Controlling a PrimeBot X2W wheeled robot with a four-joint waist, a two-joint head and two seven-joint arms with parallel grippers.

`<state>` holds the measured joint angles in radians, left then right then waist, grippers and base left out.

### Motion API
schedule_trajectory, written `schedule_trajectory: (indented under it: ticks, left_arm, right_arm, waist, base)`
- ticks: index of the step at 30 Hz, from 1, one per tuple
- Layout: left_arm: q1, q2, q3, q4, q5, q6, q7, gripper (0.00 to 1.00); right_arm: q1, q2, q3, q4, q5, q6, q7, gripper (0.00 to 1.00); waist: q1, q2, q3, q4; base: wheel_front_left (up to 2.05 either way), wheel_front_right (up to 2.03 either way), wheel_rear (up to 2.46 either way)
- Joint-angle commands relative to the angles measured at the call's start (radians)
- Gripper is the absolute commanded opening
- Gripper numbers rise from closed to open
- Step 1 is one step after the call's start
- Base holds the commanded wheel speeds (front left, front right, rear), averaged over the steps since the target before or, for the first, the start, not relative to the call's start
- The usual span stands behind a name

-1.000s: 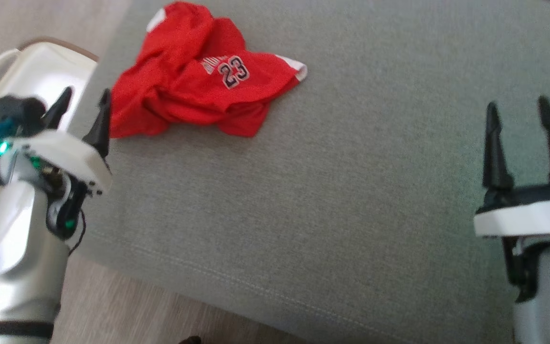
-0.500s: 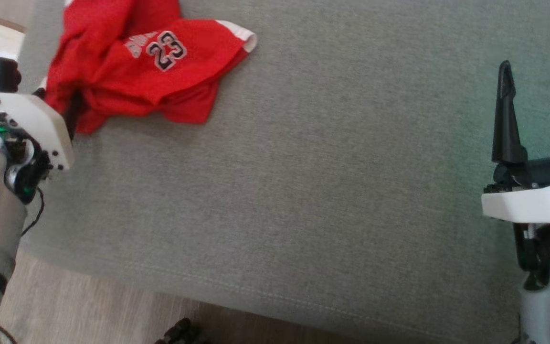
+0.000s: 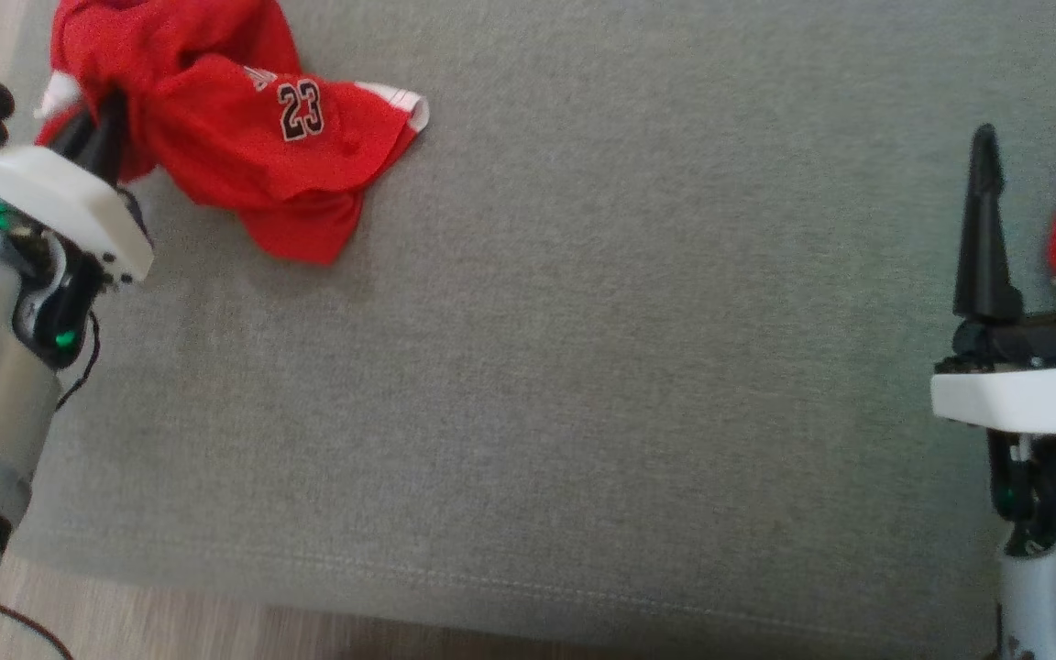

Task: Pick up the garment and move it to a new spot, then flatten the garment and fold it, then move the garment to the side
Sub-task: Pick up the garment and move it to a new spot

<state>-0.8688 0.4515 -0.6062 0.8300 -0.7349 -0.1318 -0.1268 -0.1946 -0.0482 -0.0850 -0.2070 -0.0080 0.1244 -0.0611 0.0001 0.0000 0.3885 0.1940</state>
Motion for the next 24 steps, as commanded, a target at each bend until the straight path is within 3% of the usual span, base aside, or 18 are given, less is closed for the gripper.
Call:
schedule_trajectory:
  ticks: [1, 9, 24]
  left_arm:
    - [-0.059, 0.065, 0.032, -0.033, -0.005, 0.001, -0.021, 0.00]
    - [-0.072, 0.002, 0.047, -0.176, -0.051, 0.015, -0.079, 0.00]
    - [-0.052, -0.241, -0.005, -0.440, -0.074, 0.178, -0.052, 0.00]
  right_arm:
    - [-0.020, -0.002, 0.017, -0.029, 0.006, 0.006, -0.009, 1.00]
    - [-0.045, -0.002, -0.042, 0.014, 0.006, 0.006, -0.021, 1.00]
    - [-0.088, -0.002, -0.010, 0.094, 0.027, 0.006, -0.035, 1.00]
  waist:
    - [-0.0001, 0.0000, -0.041, -0.032]
    - [-0.0001, 0.0000, -0.161, -0.097]
    - [-0.0001, 0.0000, -0.248, -0.217]
  base:
    - [0.00, 0.00, 0.00]
    - [0.00, 0.00, 0.00]
    - [0.00, 0.00, 0.00]
